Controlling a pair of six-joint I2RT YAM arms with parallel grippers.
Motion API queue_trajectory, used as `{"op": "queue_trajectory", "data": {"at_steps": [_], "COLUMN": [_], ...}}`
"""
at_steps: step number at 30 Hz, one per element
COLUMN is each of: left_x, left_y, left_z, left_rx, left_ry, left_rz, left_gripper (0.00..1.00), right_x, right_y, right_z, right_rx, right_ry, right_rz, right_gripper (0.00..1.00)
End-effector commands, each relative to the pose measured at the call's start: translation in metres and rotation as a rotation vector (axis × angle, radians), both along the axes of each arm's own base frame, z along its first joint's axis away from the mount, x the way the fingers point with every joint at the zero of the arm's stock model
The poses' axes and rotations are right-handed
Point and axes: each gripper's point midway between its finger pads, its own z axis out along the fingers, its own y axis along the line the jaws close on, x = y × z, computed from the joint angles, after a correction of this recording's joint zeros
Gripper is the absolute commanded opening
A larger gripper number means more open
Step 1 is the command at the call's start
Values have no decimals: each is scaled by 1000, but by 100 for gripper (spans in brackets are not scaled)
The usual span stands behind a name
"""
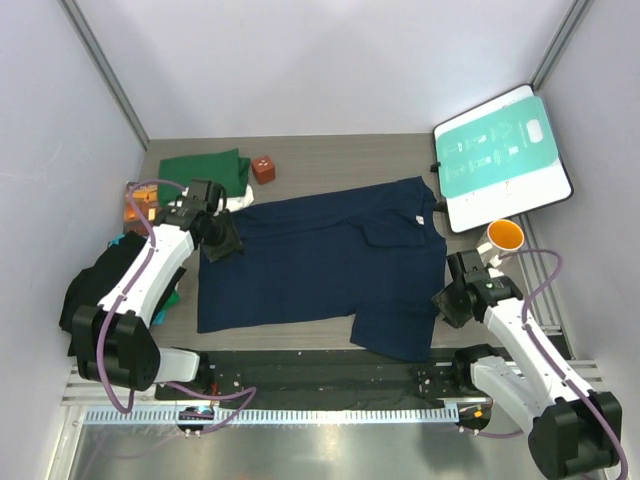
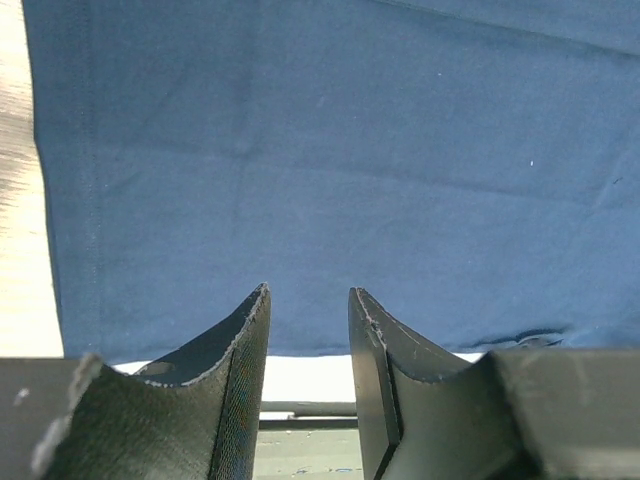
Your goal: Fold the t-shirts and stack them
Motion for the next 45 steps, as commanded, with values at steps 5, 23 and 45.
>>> {"op": "queue_trajectory", "data": {"at_steps": [5,23,45], "left_x": [15,16,7], "left_y": [-12,-12,-6], "left_z": [9,7,-8], "left_rx": [-42,-35,-9], "left_ry": [-58,-47,-11], "left_rz": [-50,-54,-47], "left_gripper": [38,37,36], "right_x": [22,24,72], "right_y": [-31,-11,23], "right_z": [27,-17,5], "right_rx": [-192,-119,38], "right_ry": [-20,75,-77], "right_rz": [-33,47,77], "right_gripper": [48,48,1]}}
